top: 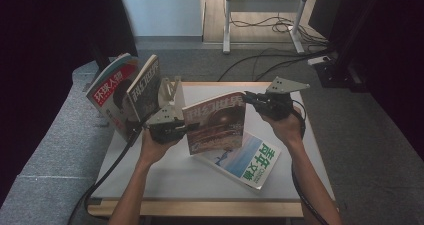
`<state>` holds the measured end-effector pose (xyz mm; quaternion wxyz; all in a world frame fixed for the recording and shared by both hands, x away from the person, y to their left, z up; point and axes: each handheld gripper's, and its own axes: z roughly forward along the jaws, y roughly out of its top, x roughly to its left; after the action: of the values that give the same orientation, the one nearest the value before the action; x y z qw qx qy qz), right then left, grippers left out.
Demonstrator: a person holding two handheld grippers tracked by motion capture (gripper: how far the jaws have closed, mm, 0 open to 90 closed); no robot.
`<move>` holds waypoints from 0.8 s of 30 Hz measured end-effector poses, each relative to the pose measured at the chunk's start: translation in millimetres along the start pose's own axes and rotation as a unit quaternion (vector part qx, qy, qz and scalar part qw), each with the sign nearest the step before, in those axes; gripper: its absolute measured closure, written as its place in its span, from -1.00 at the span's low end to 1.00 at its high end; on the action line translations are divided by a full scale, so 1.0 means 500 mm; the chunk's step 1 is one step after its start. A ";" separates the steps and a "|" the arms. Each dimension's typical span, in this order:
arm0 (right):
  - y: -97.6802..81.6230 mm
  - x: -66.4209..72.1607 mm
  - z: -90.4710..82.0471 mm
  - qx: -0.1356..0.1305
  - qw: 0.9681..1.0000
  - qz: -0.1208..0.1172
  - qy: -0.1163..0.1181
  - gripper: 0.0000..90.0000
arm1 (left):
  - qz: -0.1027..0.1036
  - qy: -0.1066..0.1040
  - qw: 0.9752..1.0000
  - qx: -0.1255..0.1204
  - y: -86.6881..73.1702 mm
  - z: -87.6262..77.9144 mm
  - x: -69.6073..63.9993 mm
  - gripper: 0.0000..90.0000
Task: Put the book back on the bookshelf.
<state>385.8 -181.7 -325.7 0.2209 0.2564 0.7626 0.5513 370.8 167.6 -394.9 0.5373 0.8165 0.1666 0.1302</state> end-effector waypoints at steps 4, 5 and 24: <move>-0.001 -0.001 -0.003 0.001 1.000 0.001 0.002 0.87 | 0.001 0.008 1.000 0.003 0.009 0.000 -0.001 0.82; -0.001 -0.001 -0.004 0.001 1.000 0.001 0.003 0.87 | 0.000 0.009 1.000 0.002 0.012 -0.001 -0.001 0.80; 0.002 0.003 -0.001 0.004 1.000 0.003 -0.005 0.87 | 0.007 0.023 1.000 -0.002 0.128 -0.025 -0.006 0.84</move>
<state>384.6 -181.0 -324.5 0.2220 0.2624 0.7632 0.5471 371.4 153.3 -331.1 0.5341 0.8132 0.1731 0.1529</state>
